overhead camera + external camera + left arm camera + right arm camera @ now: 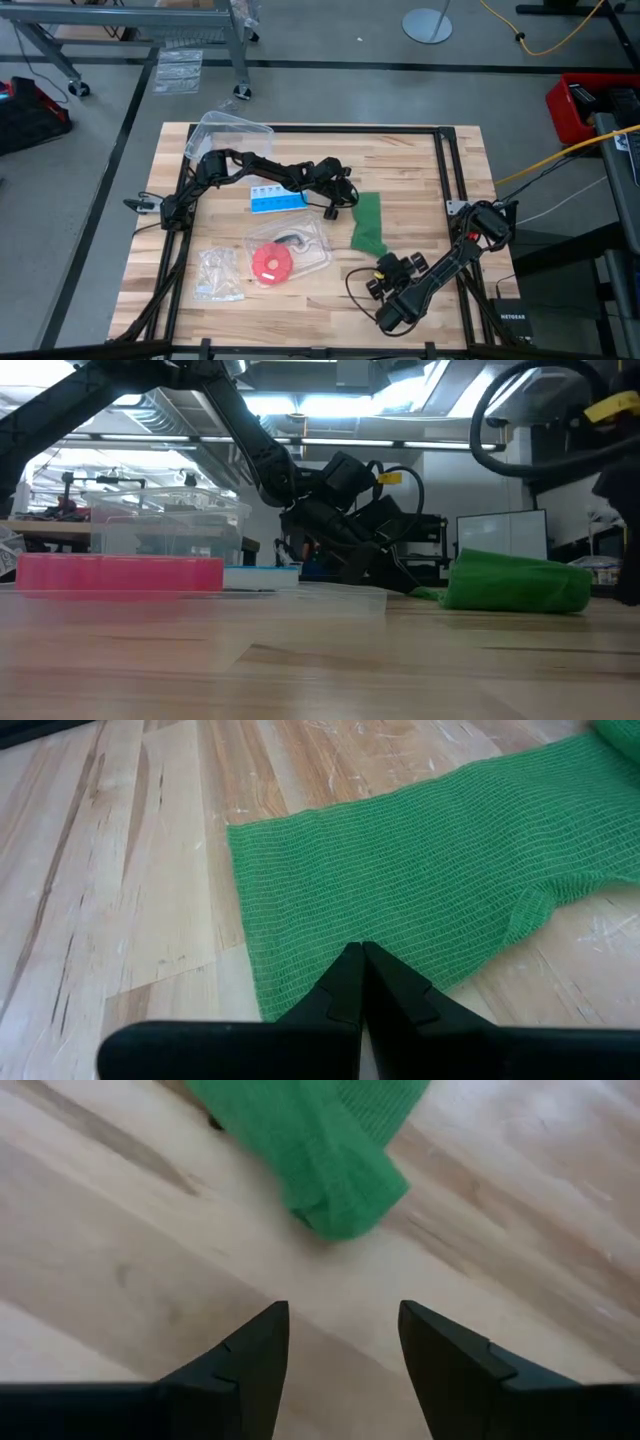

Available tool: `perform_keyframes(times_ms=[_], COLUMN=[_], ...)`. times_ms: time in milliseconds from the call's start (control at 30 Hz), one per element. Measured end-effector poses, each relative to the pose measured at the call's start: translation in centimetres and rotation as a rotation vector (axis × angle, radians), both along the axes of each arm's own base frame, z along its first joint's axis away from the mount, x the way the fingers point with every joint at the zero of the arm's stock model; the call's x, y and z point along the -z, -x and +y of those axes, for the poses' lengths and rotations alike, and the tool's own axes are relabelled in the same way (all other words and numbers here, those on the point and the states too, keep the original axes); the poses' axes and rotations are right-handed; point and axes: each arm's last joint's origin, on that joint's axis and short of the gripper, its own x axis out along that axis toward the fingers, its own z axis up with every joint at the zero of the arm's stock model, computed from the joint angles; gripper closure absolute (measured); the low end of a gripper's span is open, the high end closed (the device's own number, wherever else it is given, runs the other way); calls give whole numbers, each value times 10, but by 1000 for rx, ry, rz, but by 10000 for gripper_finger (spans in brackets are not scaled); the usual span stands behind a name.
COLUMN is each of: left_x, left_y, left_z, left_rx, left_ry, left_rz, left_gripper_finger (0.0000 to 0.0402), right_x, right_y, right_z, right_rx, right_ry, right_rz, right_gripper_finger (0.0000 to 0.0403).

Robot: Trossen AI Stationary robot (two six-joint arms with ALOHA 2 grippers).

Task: Roll bandage
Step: Roll the green bandage

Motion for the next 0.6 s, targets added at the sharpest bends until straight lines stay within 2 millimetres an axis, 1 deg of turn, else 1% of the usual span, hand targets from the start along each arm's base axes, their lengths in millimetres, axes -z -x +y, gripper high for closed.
perform_keyframes(times_ms=[267,600], left_x=[0,0], left_y=[0,0], left_z=[-1,-1], left_rx=[2,6], left_ry=[3,3], left_rz=[-1,-2], left_gripper_finger=[400,400], right_x=[11,11], right_y=[3,-7], right_z=[-11,-29], right_rx=[-3,35], right_ry=[52,108], right_rz=[-9,-18], right_gripper_finger=[210,210])
